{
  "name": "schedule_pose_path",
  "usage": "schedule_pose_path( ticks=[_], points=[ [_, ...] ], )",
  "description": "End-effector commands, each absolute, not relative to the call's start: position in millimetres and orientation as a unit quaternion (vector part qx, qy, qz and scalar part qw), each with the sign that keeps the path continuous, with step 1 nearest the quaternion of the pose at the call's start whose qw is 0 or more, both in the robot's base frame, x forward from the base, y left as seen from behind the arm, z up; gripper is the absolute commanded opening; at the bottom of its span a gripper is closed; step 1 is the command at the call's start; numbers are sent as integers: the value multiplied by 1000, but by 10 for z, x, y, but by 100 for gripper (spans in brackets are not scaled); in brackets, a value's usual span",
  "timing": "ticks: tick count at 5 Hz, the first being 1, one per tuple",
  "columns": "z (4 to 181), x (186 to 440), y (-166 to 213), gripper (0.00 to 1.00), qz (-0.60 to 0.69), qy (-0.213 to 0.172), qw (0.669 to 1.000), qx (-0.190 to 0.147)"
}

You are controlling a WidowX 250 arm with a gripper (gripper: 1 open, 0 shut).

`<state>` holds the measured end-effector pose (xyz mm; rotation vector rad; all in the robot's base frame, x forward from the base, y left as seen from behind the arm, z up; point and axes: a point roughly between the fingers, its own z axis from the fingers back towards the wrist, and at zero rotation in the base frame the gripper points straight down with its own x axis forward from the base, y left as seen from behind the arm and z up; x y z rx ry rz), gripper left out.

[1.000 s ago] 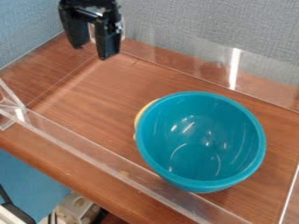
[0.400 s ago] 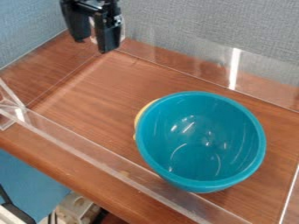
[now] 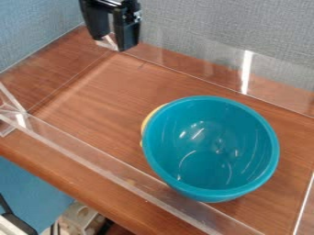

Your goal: Put the yellow object in the blue bowl

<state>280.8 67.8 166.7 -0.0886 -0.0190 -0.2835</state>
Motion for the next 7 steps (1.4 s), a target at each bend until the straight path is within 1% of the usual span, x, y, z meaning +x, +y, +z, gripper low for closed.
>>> schedule_pose_path(
  ticks=[1, 3, 4, 5, 7],
  points=[
    [1839, 2930, 551, 100, -172, -35, 984, -38],
    [1841, 3061, 521, 100, -214, -32, 976, -40],
    [1847, 3103, 547, 0, -227, -27, 973, -42],
    [1690, 3081, 539, 0, -248, -23, 968, -42],
    [1589, 3002, 837, 0, -237, -29, 970, -31]
  ],
)
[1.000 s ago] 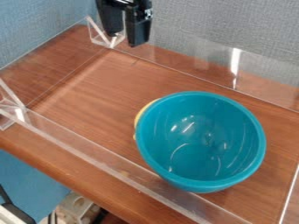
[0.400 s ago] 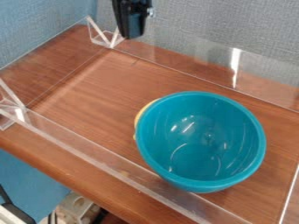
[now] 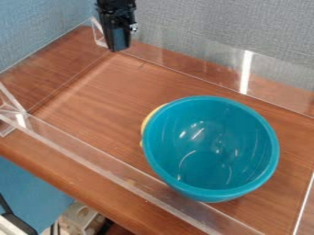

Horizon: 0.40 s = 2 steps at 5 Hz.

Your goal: Put the yellow object in the blue bowl

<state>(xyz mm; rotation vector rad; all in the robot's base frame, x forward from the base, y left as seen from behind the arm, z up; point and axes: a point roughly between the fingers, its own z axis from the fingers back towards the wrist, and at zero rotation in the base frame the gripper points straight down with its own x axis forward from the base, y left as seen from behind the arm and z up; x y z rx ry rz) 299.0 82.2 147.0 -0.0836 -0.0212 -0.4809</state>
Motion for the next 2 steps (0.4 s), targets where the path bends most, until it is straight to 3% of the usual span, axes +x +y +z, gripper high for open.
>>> schedule_pose_path(
  ticks=[1, 2],
  points=[
    [1517, 2924, 625, 0, -270, -34, 962, -40],
    [1451, 2853, 290, 0, -313, -37, 948, -43]
  ],
)
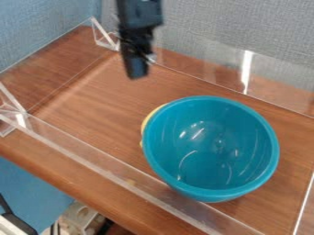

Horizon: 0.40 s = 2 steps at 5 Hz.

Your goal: Put the yellow object in the blue bowl

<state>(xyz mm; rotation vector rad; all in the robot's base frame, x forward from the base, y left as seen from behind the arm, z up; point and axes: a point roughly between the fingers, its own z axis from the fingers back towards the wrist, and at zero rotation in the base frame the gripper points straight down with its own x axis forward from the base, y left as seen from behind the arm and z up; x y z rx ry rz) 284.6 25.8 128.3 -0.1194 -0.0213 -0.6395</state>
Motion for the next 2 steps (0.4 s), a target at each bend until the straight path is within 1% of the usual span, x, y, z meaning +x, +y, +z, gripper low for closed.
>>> schedule_pose_path(
  ticks=[1, 2],
  points=[
    [1411, 2754, -210, 0, -337, -37, 940, -45],
    [1307, 2648, -679, 100, -350, -34, 935, -49]
  ],
)
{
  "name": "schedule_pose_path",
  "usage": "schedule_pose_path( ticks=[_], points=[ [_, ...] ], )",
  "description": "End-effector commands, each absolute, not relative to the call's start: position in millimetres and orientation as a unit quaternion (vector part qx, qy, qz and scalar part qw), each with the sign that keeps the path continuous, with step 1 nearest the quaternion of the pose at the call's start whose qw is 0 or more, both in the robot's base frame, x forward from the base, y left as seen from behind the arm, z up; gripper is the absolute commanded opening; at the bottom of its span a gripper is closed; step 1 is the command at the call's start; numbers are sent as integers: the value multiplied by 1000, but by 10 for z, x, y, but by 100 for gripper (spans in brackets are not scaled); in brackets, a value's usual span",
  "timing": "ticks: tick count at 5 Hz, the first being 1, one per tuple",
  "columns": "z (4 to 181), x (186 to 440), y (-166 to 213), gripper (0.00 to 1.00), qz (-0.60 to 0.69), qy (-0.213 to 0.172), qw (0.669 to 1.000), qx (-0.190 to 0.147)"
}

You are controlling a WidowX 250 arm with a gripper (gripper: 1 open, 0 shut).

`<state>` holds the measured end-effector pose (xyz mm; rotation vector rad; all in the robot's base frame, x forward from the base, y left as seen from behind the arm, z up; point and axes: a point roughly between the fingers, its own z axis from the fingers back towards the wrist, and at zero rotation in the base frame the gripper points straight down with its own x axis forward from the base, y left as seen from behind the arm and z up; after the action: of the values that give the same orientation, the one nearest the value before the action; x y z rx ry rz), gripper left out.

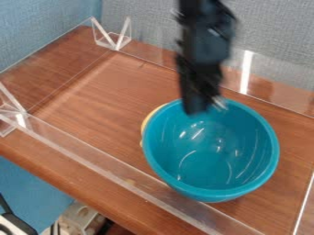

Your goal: Put the yellow object in the blue bowl

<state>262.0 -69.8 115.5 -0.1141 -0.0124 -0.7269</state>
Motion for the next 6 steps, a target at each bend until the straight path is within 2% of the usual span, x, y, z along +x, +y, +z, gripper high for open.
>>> schedule_pose_path(
  ticks=[1, 2, 3, 5, 6],
  points=[
    [1172, 2548, -819, 0, -385, -25, 921, -49],
    [1218, 2477, -780, 100, -410, -31, 911, -40],
    [1237, 2435, -743, 100, -397, -33, 917, -34],
    [1372, 2389, -685, 100, -381, -38, 924, -13],
    [1474, 2413, -771, 100, -383, -40, 923, -6]
  ],
)
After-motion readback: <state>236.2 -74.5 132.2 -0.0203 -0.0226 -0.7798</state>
